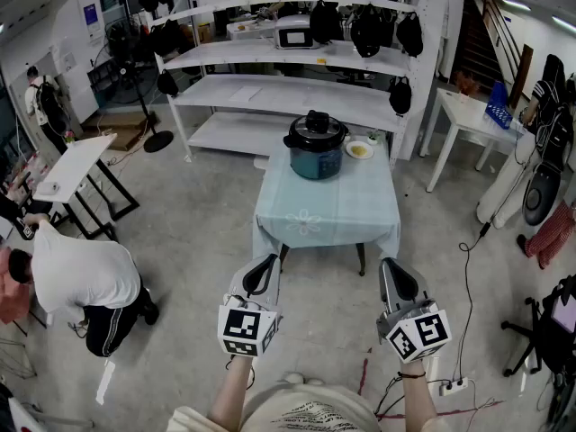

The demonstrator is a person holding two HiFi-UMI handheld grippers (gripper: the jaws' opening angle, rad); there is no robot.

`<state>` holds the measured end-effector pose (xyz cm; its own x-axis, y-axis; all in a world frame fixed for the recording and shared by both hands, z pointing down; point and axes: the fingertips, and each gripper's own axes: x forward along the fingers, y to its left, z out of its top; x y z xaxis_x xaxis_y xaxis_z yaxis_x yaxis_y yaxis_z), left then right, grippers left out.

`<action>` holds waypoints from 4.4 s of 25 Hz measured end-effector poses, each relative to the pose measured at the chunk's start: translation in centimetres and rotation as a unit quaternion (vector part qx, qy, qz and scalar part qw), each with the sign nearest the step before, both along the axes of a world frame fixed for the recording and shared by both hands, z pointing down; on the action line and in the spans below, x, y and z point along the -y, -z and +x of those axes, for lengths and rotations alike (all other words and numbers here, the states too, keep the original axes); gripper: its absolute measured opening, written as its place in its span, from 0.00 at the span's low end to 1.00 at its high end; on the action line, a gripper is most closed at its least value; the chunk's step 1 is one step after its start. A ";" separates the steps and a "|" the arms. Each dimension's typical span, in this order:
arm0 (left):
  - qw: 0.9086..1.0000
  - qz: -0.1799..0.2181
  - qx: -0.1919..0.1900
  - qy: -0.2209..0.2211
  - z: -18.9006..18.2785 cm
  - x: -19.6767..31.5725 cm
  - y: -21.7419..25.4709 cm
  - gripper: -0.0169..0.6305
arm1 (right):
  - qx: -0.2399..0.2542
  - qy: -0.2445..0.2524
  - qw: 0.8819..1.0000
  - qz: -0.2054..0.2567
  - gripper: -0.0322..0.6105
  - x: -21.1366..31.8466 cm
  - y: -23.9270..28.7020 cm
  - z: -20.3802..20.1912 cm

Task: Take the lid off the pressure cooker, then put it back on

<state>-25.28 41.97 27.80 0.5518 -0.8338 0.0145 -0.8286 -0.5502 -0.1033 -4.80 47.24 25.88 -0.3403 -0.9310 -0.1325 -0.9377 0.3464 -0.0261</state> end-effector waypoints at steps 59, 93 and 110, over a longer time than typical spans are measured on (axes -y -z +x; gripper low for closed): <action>1.000 -0.013 -0.019 -0.011 3.9 14.4 -1.1 0.44 | 0.053 0.035 0.998 -0.017 0.54 14.6 -1.7 5.3; 0.998 -0.053 -0.003 -0.022 5.9 37.3 -5.0 0.44 | 0.062 0.029 0.995 -0.072 0.54 38.4 -5.9 7.2; 0.998 -0.056 0.003 -0.023 11.0 52.2 -4.1 0.44 | 0.036 0.108 0.989 -0.090 0.54 55.1 -4.9 9.0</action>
